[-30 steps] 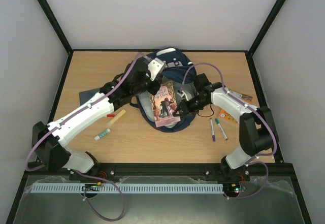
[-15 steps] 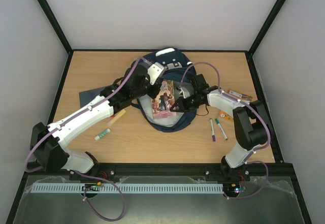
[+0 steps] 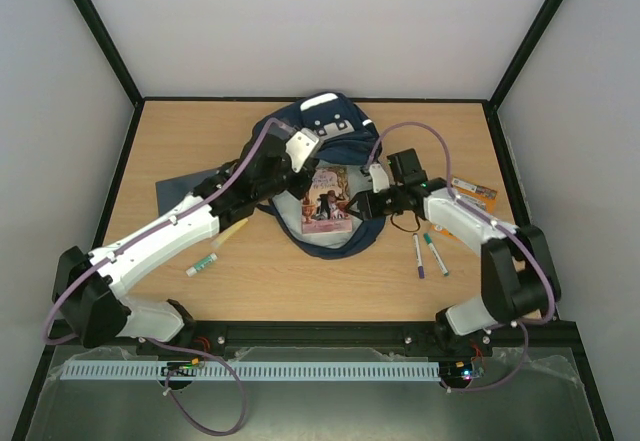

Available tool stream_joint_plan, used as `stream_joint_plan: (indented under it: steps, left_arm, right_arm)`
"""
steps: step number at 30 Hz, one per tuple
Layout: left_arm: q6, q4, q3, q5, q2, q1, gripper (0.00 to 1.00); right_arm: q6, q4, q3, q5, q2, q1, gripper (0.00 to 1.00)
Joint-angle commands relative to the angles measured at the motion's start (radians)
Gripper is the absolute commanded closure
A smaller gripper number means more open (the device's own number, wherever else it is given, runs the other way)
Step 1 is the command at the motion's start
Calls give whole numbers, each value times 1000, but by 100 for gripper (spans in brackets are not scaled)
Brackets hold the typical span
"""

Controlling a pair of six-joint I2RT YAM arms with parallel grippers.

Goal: Pack the student bag
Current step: Place the book in the student bag.

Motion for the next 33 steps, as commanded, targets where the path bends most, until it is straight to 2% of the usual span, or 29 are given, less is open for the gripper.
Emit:
stream_joint_plan:
  steps: [1,6,12,21,28,33]
  left_arm:
    - [6,147,-18,-5,-65,-10,98]
    - [0,139,-23,9,-70,-10,98]
    - [-7,137,-31,21,-79,-10,98]
    - [-5,132,-34,24,-86,-9,98]
    - [5,134,-40,4,-93,-10,98]
    - [13,132,-45,-9,-103,-10,98]
  right_arm:
    - [-139,-62,-77,43,-161,-7,55]
    - [-386,-134,-150,62,-296,19,66]
    - [-683,-112,-224,261,-396,138,70]
    - [-794,-45,-127,516,-218,372,70]
    - [-773,32,-52,548,-99,409,71]
    - [-846,42,-50,556,-28,416,60]
